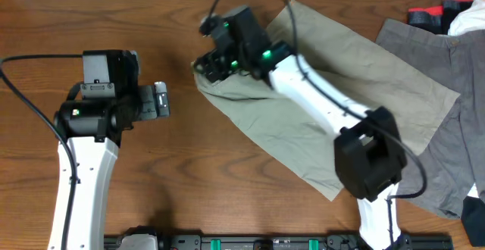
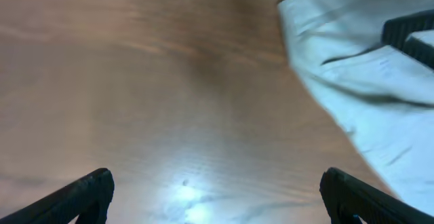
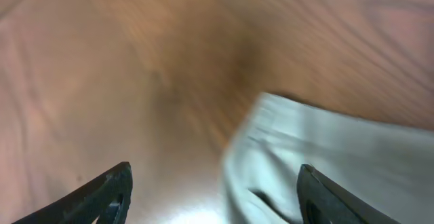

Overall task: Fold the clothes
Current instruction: 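Grasp the waistband with the right gripper and drag shorts leftward, then grasp the shorts' left waistband corner with the left gripper and pull left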

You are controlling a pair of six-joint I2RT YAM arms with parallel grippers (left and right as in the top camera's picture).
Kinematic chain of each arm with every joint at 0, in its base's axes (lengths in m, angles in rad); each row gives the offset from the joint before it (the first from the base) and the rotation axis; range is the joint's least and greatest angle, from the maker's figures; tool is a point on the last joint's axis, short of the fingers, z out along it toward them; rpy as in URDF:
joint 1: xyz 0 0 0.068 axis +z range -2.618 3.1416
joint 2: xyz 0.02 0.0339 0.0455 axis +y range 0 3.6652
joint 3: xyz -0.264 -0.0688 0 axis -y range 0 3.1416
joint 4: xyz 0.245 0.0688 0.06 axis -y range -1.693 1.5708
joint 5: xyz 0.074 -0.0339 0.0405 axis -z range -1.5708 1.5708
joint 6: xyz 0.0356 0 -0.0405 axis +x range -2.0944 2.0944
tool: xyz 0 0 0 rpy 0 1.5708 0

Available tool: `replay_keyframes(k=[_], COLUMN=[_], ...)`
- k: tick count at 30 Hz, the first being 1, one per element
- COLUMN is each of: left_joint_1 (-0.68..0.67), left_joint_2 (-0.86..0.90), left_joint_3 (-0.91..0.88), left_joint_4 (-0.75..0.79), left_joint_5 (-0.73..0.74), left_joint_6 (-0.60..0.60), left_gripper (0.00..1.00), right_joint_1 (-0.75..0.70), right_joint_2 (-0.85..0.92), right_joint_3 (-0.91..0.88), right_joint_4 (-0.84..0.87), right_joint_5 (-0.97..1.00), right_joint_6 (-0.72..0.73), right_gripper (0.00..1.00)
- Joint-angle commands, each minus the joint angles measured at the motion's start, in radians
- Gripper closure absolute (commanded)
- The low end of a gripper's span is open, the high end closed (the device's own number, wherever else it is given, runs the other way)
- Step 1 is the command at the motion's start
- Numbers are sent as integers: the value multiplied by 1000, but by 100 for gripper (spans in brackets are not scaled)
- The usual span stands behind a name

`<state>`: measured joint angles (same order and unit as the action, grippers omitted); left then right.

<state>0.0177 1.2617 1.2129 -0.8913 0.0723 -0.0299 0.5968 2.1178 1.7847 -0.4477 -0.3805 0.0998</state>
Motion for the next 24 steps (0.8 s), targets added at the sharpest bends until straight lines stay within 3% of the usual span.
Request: replay_keyframes(k=[1,4,8,13,18,22,24], left_joint_1=[-3,-3,-5,-30,-55,-63,-63], left_joint_2=[63,157,323,533,670,738,761], left_joint_3=[5,-5,-5,-5,-5,-5,-5], left_joint_4=[53,139,283,497,647,710,718], left_joint_5=[111,177,323,438,440,439,430], left_joint_6=[-12,-12,-9,-48,-119,-134,-145], left_gripper=[2,2,14,18,32,37,45], right_joint_1=[-108,-192,-286,-372,-415,-428,-433], right_joint_2=[-59,-59,-59,-59,-59,-59,-59], right_joint_3=[14,14,14,14,14,14,14], right_joint_4=[-37,-122,-214,-312,-374,-413,-424], right_joint_5=[43,38,32,-43,-69,-69,-69], right_joint_6=[63,91,85,54,13,-30,-47], right_gripper=[27,27,26,26,27,27,27])
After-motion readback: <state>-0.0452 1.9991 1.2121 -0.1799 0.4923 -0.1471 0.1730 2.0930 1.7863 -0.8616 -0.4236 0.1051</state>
